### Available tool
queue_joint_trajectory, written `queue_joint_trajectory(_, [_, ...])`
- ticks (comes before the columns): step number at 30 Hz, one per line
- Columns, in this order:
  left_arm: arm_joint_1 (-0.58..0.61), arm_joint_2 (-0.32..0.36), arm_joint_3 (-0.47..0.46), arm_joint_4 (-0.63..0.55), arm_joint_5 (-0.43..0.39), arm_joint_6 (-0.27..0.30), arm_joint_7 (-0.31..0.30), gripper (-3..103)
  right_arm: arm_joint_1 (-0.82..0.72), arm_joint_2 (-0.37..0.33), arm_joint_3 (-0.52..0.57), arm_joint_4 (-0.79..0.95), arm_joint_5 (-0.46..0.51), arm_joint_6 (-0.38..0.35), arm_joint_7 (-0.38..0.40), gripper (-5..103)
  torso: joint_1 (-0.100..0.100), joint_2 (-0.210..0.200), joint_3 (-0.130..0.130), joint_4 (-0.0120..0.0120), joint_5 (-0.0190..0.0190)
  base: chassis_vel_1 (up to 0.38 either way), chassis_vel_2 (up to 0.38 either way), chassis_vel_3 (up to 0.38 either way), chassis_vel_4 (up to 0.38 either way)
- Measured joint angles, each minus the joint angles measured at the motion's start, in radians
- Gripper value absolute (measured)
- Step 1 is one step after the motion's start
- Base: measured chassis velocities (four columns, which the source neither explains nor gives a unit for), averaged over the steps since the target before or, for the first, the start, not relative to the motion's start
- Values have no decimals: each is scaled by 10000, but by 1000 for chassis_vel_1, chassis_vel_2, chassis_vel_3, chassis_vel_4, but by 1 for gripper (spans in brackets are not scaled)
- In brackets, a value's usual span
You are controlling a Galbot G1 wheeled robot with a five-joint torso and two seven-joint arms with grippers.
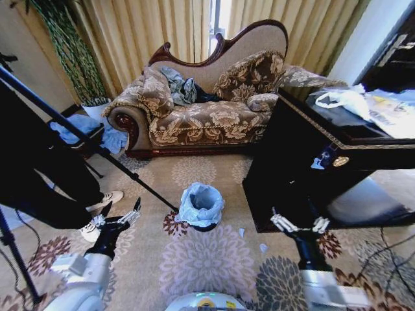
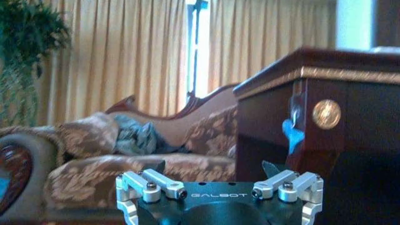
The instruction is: Place a garbage bag over the trash bin.
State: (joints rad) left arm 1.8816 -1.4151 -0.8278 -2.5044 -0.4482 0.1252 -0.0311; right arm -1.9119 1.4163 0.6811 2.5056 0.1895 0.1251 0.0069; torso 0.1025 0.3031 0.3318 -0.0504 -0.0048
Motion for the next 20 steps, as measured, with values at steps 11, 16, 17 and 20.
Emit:
queue_joint_trajectory(11, [-14,-163,9,24,18,-20,139,100,-78,-168,528,4,664,-803,-1119,100,0,0,0,0,0,0,0,0,0])
queue_joint_trajectory(16, [-23,-151,6,30,4,-20,140,100,-78,-166,524,-13,662,-802,-1121,100,0,0,0,0,-2,0,0,0,0])
queue_joint_trajectory(17, [-24,-150,5,31,1,-19,140,100,-78,-166,523,-17,661,-801,-1121,100,0,0,0,0,-2,0,0,0,0])
queue_joint_trajectory(20, [-27,-145,5,33,-2,-18,140,100,-78,-164,521,-23,658,-795,-1121,100,0,0,0,0,-1,0,0,0,0])
